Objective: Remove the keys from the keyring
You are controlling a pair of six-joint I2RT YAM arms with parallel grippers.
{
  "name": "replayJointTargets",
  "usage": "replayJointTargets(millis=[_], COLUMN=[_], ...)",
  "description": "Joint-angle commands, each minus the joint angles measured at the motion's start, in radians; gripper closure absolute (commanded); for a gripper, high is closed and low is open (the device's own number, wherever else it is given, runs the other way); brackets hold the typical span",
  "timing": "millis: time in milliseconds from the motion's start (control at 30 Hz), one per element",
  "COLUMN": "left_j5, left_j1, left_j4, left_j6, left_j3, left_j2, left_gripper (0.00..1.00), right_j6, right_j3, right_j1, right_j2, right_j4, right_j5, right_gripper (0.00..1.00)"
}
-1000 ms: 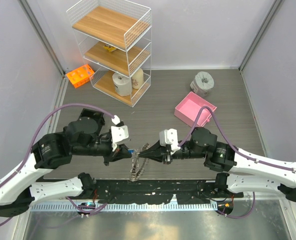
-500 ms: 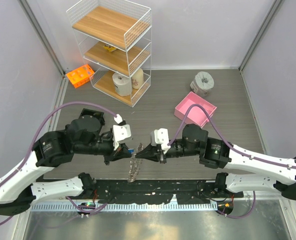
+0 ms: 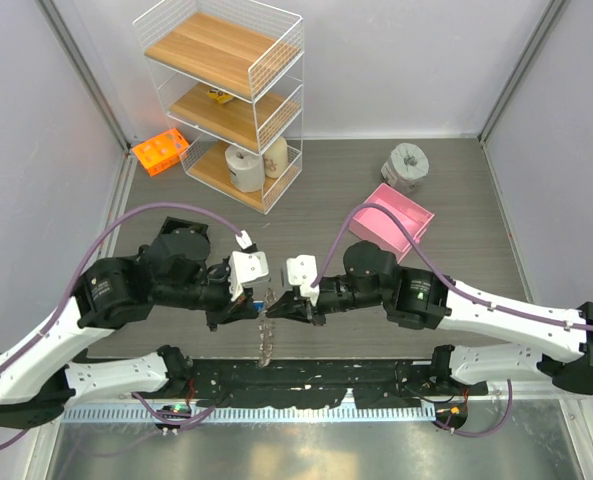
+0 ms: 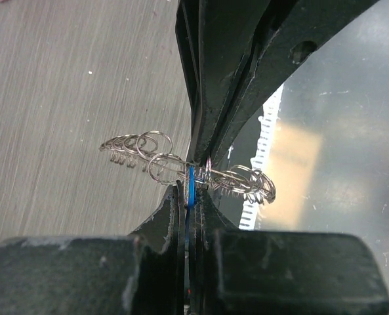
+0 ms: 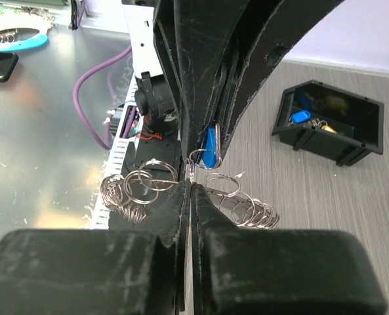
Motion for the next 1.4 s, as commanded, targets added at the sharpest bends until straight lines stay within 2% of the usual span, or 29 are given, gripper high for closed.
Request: replayJointTargets(millis=[0, 67, 100, 200, 267, 333, 400, 600, 967, 1367], left_j5=[0.028, 0.033, 0.028, 0.019, 0.019, 0.017, -0.002, -0.036, 0.008, 0.082], left_j1=[0.0, 0.0, 0.0, 0.001, 0.001, 0.001, 0.001, 0.0, -0.002, -0.002], left_j4=[0.077, 0.081, 0.08, 0.08, 0.083, 0.077, 0.058, -0.014, 0.012, 0.057], left_j6=[0.012, 0.005, -0.004, -0.014, -0.032, -0.04, -0.072, -0.101, -0.107, -0.086], left_j3=[0.043, 0.04, 0.041, 0.044, 0.046, 0.052, 0.064, 0.107, 0.103, 0.078], left_j2=[0.025, 0.031, 0.03, 0.027, 0.025, 0.028, 0.038, 0.079, 0.068, 0.03], left_gripper=[1.0, 1.0, 1.0, 1.0, 1.0, 1.0, 1.0, 1.0, 1.0, 1.0], right_j6=[-0.009, -0.02, -0.024, -0.037, -0.041, -0.049, -0.053, -0.058, -0.05, -0.053], right_j3=[0.075, 0.083, 0.078, 0.045, 0.015, -0.017, -0.037, -0.089, -0.13, -0.089], right_j1=[0.006, 0.006, 0.006, 0.006, 0.006, 0.006, 0.006, 0.006, -0.005, -0.019], right_j2=[0.052, 0.06, 0.062, 0.033, 0.007, -0.02, -0.041, -0.093, -0.141, -0.086], right_j4=[-0.085, -0.104, -0.102, -0.066, -0.032, -0.006, 0.001, 0.048, 0.172, 0.212], right_j5=[-0.001, 0.022, 0.047, 0.061, 0.071, 0.113, 0.159, 0.182, 0.186, 0.084], right_gripper=[0.95, 0.95, 0.9, 0.86, 0.77, 0.57, 0.51, 0.46, 0.46, 0.53])
